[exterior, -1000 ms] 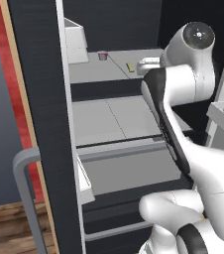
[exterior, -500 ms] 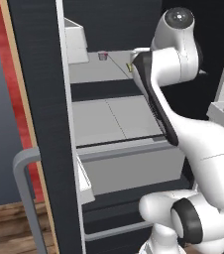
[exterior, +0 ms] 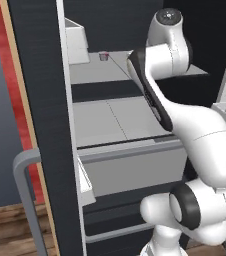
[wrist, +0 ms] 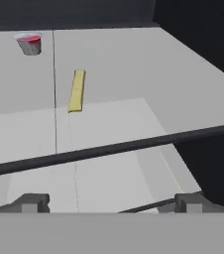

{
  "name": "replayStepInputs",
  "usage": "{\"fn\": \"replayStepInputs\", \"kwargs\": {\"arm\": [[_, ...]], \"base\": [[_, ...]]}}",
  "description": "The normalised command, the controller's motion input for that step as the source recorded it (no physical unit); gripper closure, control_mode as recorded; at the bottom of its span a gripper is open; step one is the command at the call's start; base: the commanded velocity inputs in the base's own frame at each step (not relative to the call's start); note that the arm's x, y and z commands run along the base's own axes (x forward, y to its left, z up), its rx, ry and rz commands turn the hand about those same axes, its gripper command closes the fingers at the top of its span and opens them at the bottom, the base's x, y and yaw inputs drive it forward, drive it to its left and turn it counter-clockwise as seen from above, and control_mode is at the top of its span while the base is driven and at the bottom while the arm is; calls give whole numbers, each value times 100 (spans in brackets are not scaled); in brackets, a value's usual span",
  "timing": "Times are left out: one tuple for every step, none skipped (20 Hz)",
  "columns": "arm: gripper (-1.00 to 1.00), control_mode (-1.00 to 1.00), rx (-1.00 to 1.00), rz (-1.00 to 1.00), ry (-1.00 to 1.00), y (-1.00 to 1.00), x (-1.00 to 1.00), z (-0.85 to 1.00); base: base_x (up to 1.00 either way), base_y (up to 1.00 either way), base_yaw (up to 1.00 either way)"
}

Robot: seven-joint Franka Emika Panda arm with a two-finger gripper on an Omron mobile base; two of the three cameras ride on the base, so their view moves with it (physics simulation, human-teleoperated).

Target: Pick the egg and butter from the fridge and place them by the bowl for mixing.

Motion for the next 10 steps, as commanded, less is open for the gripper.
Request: {"fn": "replayStepInputs", "kwargs": {"arm": [[-100,-100,0,0,0,0,35,-19],[-100,-100,0,0,0,0,36,-14],[-100,-100,0,0,7,0,38,-5],[-100,-100,0,0,17,0,40,0],[-100,-100,1,0,19,0,41,0],[-100,-100,0,0,9,0,46,-9],[-100,-100,0,0,4,0,55,-14],[-100,-100,0,0,0,0,55,-12],[-100,-100,0,0,2,0,56,-13],[-100,-100,0,0,4,0,53,-12]], "base": [[0,0,0],[0,0,0],[0,0,0],[0,0,0],[0,0,0],[0,0,0],[0,0,0],[0,0,0],[0,0,0],[0,0,0]]}}
